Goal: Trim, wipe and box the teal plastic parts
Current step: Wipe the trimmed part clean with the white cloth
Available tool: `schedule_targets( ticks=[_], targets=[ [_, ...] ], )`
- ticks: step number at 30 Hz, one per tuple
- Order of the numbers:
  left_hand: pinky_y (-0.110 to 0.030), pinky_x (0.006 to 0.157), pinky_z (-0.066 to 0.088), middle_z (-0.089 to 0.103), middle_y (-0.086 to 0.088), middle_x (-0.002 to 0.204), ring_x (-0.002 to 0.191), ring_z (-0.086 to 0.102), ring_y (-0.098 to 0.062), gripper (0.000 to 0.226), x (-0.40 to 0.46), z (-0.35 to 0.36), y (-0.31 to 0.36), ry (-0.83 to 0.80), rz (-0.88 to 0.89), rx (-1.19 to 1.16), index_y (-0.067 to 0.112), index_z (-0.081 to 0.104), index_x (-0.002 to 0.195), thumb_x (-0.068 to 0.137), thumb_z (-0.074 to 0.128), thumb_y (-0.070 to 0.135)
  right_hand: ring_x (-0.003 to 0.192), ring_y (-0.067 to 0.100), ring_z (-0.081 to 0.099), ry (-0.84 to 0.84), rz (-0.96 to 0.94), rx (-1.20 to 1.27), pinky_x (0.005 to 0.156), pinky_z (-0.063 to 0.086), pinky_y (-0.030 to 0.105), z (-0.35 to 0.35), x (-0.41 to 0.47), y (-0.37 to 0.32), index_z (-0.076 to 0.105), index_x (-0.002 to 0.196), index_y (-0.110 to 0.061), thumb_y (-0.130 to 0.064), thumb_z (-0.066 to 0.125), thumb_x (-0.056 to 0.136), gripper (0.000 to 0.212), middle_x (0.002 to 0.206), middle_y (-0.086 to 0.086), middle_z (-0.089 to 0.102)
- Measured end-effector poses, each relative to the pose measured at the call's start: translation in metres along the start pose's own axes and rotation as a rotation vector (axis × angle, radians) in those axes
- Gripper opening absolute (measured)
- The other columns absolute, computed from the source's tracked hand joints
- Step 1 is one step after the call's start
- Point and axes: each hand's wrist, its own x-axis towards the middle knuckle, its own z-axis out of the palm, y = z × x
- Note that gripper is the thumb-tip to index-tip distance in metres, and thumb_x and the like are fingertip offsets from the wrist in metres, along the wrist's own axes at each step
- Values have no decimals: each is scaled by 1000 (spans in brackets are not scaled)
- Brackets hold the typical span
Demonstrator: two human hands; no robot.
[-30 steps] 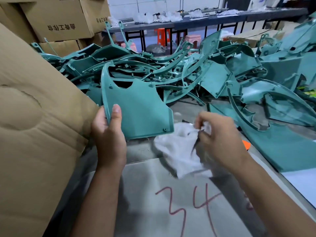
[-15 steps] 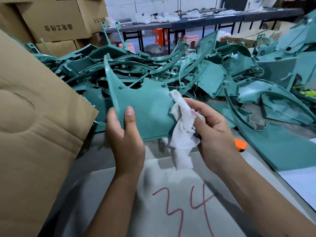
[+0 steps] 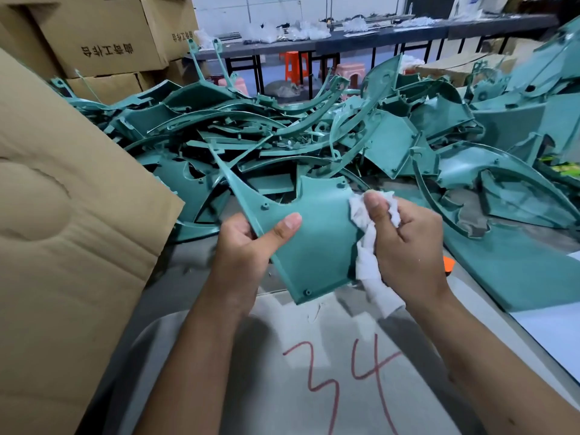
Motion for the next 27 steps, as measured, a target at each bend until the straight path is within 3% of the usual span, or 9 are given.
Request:
schedule_targets(
  ticks=[3, 7, 10, 12, 14, 18, 20, 23, 27],
  targets=[
    [-35, 80, 61, 79, -10, 105, 97, 76, -29, 16, 1, 1, 5, -130, 106, 24, 17, 81, 100, 84, 79, 20, 52, 11, 23, 150, 141, 118, 49, 21, 33, 6, 0, -1, 27, 61, -13, -42, 50, 108, 60, 52, -11, 27],
    [-36, 82, 60, 78, -11, 106, 99, 75, -31, 15, -3, 8, 3, -170, 184, 53, 8, 79, 103, 89, 76, 12, 40, 4, 34, 384, 460, 272, 43, 30, 21, 5, 9, 7, 37, 58, -16, -38, 49, 110, 58, 42, -14, 42],
    [-34, 82, 59, 79, -11, 103, 98, 76, -28, 15, -8, 16, -4, -145, 209, 83, 2, 78, 103, 89, 75, 6, 49, 7, 46, 469, 683, 292, 43, 33, 16, -6, 20, 17, 46, 62, -16, -42, 48, 110, 54, 59, -2, 51],
    [-32, 82, 59, 79, -10, 103, 98, 76, -25, 14, -10, 21, -7, -127, 228, 86, 0, 77, 103, 90, 74, 3, 62, 16, 54, 513, 789, 395, 55, 44, 17, -12, 17, 24, 52, 69, -17, -46, 47, 109, 49, 71, 1, 56],
    [-30, 84, 59, 79, -8, 105, 100, 75, -24, 14, -11, 26, -9, -117, 252, 46, 4, 77, 105, 92, 72, 3, 71, 19, 63, 528, 841, 684, 68, 50, 23, -15, 11, 25, 55, 82, -22, -47, 46, 109, 38, 83, 0, 61],
    [-37, 87, 59, 78, -9, 110, 105, 74, -28, 19, -12, 31, -9, -77, 264, -44, 12, 78, 111, 94, 70, 7, 84, 22, 75, 553, 805, 783, 79, 64, 42, -12, 15, 16, 62, 102, -18, -50, 45, 109, 37, 98, 4, 73],
    [-37, 89, 59, 78, -10, 110, 105, 74, -29, 17, -12, 36, -11, -25, 275, -86, 12, 78, 109, 94, 70, 8, 70, 13, 72, 536, 707, 772, 67, 63, 33, -2, 17, 9, 62, 102, -18, -50, 48, 108, 35, 83, -4, 72],
    [-31, 91, 56, 77, -10, 112, 107, 73, -27, 18, -13, 47, -12, 35, 322, -123, 9, 77, 110, 94, 69, 6, 50, 2, 58, 398, 570, 755, 48, 48, 16, 14, 4, 3, 54, 89, -25, -47, 48, 109, 30, 56, -13, 61],
    [-29, 94, 56, 76, -8, 115, 111, 72, -25, 19, -13, 47, -15, 59, 322, -159, 12, 77, 110, 94, 68, 6, 91, 17, 72, 141, 375, 596, 83, 60, 36, 21, -4, 2, 63, 109, -11, -25, 57, 108, 15, 98, 7, 77]
  ],
)
